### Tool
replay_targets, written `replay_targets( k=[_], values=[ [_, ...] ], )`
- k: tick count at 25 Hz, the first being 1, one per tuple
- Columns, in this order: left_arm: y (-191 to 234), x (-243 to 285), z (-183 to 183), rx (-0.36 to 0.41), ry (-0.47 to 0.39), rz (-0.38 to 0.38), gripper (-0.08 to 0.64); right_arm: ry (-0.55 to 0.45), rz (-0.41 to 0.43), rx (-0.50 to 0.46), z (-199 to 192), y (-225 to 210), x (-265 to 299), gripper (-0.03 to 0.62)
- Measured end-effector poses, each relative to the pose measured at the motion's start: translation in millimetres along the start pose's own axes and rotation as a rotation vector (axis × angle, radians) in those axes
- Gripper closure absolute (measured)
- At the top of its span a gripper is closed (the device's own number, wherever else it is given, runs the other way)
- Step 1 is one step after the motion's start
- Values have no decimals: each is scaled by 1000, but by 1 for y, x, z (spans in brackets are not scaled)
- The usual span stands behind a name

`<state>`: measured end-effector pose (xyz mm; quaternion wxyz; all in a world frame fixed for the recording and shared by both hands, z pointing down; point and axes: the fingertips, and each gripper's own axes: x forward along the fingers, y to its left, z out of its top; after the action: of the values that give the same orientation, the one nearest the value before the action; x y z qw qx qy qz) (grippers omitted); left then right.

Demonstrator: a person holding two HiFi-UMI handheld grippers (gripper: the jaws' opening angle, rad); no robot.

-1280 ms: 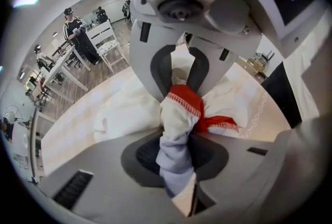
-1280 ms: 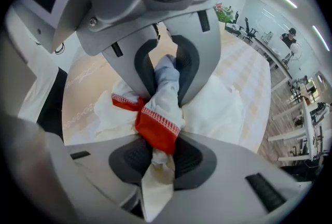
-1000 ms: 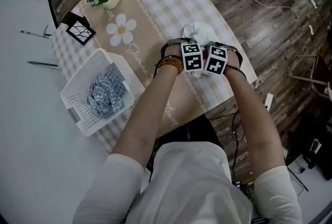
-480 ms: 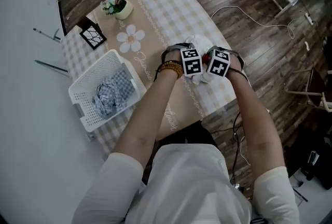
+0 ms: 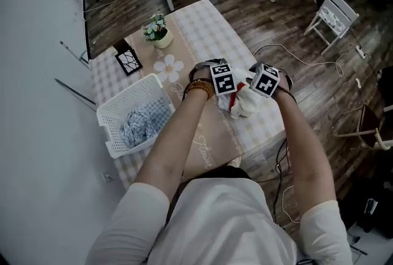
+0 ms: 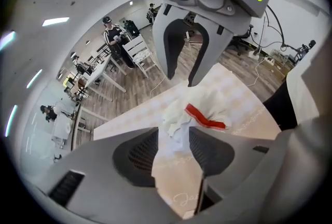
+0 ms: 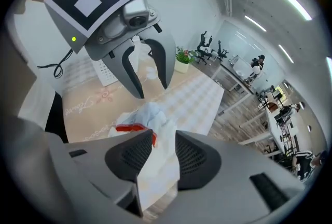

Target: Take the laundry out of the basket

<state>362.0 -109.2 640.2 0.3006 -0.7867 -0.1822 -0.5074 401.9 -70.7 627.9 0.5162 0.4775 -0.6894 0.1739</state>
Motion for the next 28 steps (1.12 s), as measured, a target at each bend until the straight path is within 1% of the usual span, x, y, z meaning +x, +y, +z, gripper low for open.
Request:
replay_targets(
  k=[2, 4, 7, 10, 12, 14, 17, 21, 23, 24, 25, 28],
  values=[
    [8, -15, -10, -41, -10, 35, 344, -32, -11, 4, 19, 1, 0, 426],
    [15, -31, -29, -98, -18, 71, 342, -67, -9, 13, 43, 7, 3, 426],
    [22, -60, -74, -223, -28, 126, 343, -155, 11, 26, 97, 19, 12, 426],
    [21, -97, -134, -380, -28, 183, 343, -217, 46, -32, 160, 38, 25, 428],
    [17, -125, -173, -495, -40, 227, 342, -270, 75, -48, 204, 54, 30, 428],
    [11, -154, -212, -618, -63, 277, 344, -346, 111, -23, 249, 70, 30, 428],
    [0, -195, -272, -803, -111, 370, 343, -466, 176, 40, 314, 96, 29, 428],
    [-18, -248, -342, -1029, -223, 558, 344, -604, 251, 85, 387, 132, 24, 428],
    [-26, -271, -363, -1116, -301, 649, 344, -660, 268, 88, 411, 147, 18, 428],
    [-29, -283, -369, -1141, -344, 697, 349, -686, 271, 82, 421, 154, 15, 430],
    [-32, -297, -371, -1152, -390, 748, 370, -710, 269, 68, 429, 160, 11, 430],
    [-39, -336, -366, -1142, -534, 878, 406, -785, 260, 15, 446, 183, -7, 431]
  ],
)
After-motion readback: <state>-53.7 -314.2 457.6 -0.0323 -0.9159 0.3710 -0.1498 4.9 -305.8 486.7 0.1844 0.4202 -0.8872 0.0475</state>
